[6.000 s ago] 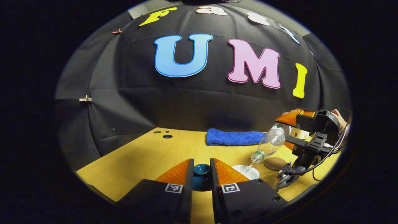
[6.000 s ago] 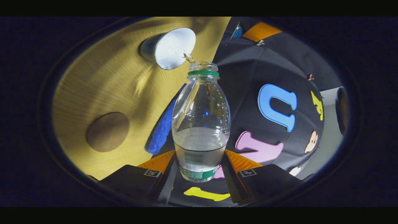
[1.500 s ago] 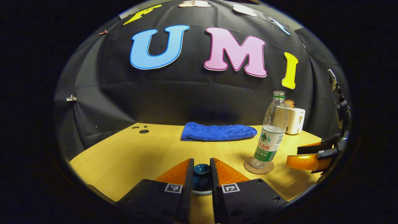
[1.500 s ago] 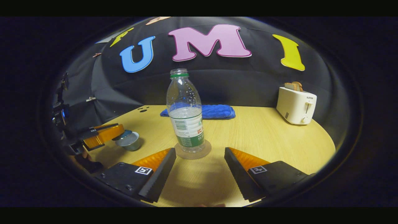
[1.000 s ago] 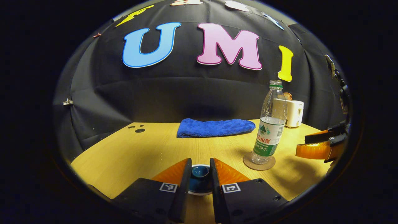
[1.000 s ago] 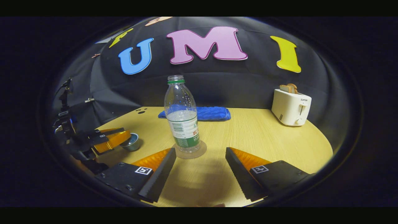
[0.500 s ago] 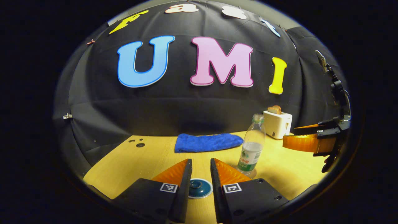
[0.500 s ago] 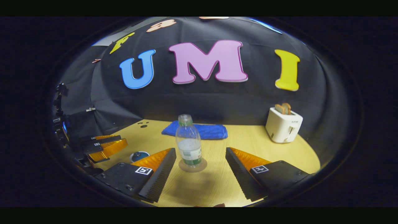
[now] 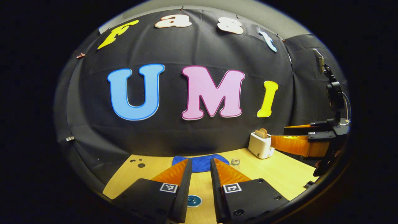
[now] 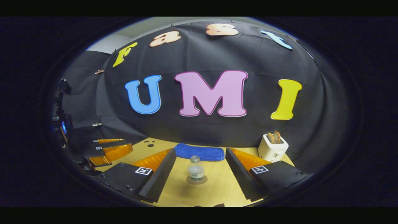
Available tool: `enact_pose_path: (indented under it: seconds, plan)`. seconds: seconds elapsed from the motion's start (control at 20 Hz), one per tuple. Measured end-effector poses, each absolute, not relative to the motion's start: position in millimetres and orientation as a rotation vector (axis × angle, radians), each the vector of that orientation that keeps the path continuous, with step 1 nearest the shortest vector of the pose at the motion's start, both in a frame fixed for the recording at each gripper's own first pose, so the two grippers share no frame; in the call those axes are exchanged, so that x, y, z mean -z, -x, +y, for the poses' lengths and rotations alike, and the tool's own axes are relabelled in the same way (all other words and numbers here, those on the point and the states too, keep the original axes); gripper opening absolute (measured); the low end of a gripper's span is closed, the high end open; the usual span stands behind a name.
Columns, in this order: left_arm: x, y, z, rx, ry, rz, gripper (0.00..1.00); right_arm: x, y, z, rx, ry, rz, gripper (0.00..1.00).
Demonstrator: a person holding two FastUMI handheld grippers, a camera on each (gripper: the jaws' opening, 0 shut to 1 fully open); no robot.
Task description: Open the teacup lid with one hand, grasp the water bottle and pour water into the teacup with the other hand; after pouring, place the water bottle on the coaster and then close the teacup lid.
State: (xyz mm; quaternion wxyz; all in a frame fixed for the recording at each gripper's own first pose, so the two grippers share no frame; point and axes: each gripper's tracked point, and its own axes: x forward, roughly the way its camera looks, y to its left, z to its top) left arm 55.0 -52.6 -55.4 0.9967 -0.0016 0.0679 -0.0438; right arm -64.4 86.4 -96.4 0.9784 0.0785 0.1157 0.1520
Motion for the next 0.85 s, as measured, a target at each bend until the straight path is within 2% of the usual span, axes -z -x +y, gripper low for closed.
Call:
enact_pose_path:
  seconds: [0.3,0.5,0.6,0.65,0.75,0.8,0.85]
  plan:
    - [23.2,-41.0,-51.2,0.085,-0.025,0.095,0.4,64.8,75.0,69.3,-0.292,-0.122,0.167,0.99]
    - [19.0,-37.2,-54.4,0.076,-0.027,0.096,0.44,65.3,82.5,63.3,-0.286,-0.123,0.161,0.99]
    - [19.3,-37.0,-58.0,0.08,-0.039,0.102,0.56,66.9,84.2,60.9,-0.281,-0.121,0.158,0.99]
    - [19.0,-36.9,-60.8,0.087,-0.042,0.103,0.66,66.0,85.0,60.4,-0.281,-0.123,0.155,0.99]
    - [20.1,-37.0,-61.9,0.092,-0.032,0.106,0.77,65.2,85.9,59.0,-0.283,-0.124,0.155,0.99]
    - [20.3,-36.7,-62.2,0.089,-0.028,0.108,0.79,64.5,86.1,57.8,-0.283,-0.12,0.153,0.99]
    - [20.7,-36.1,-62.4,0.083,-0.027,0.111,0.88,63.9,85.9,57.8,-0.282,-0.113,0.148,0.99]
